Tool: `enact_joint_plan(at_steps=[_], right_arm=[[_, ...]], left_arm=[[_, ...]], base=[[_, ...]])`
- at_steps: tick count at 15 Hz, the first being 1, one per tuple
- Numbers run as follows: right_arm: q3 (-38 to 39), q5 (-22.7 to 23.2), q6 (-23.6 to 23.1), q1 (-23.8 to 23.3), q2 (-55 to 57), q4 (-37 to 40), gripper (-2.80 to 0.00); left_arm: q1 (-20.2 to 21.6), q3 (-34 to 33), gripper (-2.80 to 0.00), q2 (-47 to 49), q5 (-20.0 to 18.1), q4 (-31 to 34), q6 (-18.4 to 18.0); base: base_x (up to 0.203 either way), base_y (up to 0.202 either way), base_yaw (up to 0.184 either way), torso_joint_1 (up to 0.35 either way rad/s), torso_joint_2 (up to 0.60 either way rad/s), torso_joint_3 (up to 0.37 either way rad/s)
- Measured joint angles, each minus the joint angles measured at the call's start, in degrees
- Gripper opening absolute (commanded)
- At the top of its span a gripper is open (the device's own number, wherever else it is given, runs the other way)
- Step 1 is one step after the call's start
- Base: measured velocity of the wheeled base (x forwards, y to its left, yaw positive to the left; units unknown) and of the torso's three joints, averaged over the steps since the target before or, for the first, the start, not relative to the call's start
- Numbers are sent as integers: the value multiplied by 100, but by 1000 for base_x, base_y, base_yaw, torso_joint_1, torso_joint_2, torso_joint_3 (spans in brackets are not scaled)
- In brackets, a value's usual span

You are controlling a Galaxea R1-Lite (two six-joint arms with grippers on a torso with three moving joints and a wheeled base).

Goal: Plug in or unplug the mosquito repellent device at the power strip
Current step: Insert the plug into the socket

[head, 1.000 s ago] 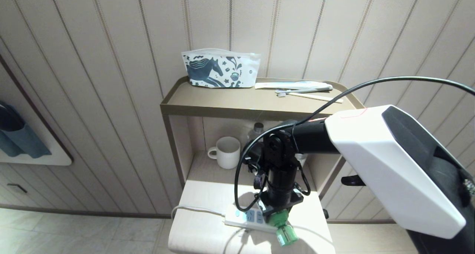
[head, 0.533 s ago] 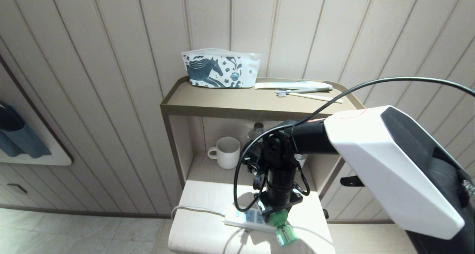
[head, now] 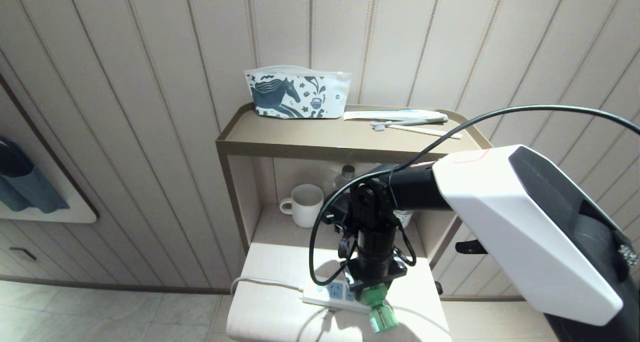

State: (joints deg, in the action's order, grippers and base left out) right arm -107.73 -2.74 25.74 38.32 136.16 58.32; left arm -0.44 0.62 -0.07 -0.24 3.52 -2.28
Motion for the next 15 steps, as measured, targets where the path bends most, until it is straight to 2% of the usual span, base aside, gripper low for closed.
enact_joint_plan(at_steps=[4, 15], right_arm=[[-135, 49, 442, 54, 34, -1, -280], [-150, 88, 633, 104, 41, -28, -280]], left_arm=[[0, 0, -280, 0, -2, -3, 0], [0, 0, -280, 0, -2, -2, 2]], base=[[0, 0, 0, 0, 0, 0], [0, 0, 0, 0, 0, 0]])
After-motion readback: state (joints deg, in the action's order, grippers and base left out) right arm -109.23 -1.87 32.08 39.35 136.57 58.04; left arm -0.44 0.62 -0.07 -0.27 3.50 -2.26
